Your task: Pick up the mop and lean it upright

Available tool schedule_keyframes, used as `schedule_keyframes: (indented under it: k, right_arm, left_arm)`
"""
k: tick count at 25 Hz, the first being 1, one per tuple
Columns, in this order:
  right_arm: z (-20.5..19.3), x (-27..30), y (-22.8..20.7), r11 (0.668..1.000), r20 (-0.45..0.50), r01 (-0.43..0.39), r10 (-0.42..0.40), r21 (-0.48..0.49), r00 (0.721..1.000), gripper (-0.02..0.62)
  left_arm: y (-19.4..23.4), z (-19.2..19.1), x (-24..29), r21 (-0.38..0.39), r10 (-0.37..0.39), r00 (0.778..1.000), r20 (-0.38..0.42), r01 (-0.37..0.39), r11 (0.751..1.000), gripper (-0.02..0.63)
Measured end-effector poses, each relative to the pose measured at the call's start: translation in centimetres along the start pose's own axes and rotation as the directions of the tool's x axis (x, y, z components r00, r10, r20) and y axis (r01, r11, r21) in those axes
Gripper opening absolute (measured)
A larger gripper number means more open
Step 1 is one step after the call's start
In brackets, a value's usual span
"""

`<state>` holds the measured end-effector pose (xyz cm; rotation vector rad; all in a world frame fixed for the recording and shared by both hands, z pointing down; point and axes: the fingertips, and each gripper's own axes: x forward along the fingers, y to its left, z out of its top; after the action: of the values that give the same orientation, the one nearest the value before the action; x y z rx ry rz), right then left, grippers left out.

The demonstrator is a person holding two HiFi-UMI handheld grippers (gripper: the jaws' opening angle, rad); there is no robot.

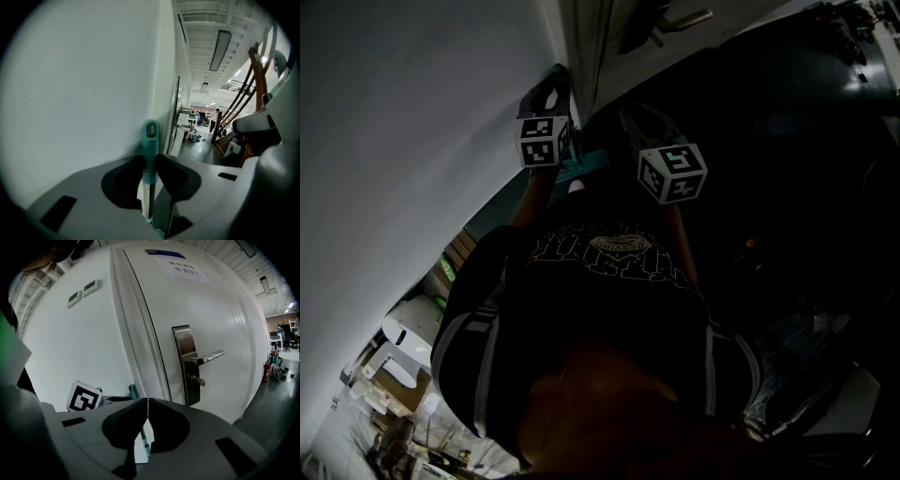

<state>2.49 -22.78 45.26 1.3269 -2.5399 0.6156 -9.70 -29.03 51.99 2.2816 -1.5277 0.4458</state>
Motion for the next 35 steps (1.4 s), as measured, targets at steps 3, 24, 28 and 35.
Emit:
schedule_keyframes:
  k: [3, 24, 28, 35]
  right_arm:
    - [-0.1, -0.4, 0.1, 1.000, 0.002, 0.000, 0.000, -0.002, 1.000, 0.020]
    - [-1.5, -2.5, 2.1, 0.999, -0.008, -0.047, 0.047, -0.018, 0.999, 0.020]
    - [-1.8, -2.9, 2.7, 0.998, -0.011, -0.059, 0.059, -0.027, 0.998, 0.020]
    - [-2.4, -3.8, 3.5, 0.997, -0.016, -0.073, 0.072, -0.037, 0.997, 0.020]
  left_arm:
    - [0.1, -0.2, -0.4, 0.000, 0.005, 1.000, 0.001, -0.005, 1.000, 0.146]
    - [-3.2, -1.5, -4.4, 0.019, -0.003, 1.000, 0.021, 0.003, 1.000, 0.146]
    - [-3.8, -2.0, -5.4, 0.017, 0.000, 1.000, 0.023, 0.000, 1.000, 0.146]
    - [-5.3, -2.9, -7.6, 0.019, -0.008, 0.999, 0.034, 0.007, 1.000, 0.146]
